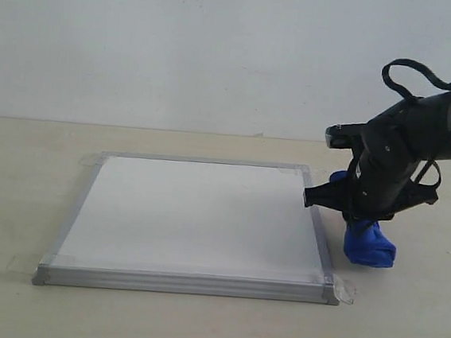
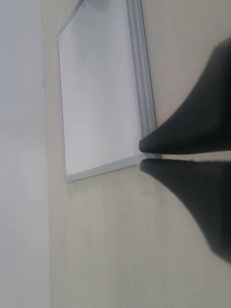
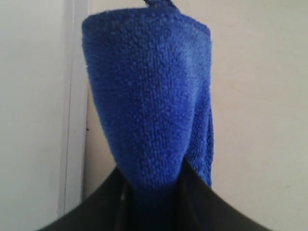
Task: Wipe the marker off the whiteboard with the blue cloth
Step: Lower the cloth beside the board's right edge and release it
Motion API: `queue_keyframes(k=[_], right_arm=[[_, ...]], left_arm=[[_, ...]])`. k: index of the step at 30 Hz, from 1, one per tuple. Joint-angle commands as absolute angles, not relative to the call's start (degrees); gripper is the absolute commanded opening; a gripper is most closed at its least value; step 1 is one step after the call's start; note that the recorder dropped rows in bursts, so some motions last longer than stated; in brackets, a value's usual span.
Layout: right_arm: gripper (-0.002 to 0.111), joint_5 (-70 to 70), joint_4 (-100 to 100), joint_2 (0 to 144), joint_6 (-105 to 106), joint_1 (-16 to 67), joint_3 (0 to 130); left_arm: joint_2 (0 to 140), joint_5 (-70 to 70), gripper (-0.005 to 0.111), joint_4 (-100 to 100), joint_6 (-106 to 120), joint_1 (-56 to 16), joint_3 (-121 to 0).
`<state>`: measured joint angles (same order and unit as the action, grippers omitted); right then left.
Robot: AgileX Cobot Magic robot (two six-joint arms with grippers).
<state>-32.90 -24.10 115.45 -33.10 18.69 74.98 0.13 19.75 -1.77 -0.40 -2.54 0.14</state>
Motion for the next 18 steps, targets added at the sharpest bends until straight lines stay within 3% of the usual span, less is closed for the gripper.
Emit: queue_keyframes(k=[1, 18], right_arm=[[-0.001, -34.18, -25.16, 116.81, -33.89, 18.27, 78.47], [-0.001, -33.84, -24.12, 121.86, -28.7, 20.68, 80.66]], left_arm=[[0.0, 19.32, 0.004, -2.33, -0.33, -2.42, 0.0], [0.0, 19.32, 0.004, -2.33, -0.33, -2.42, 0.0]])
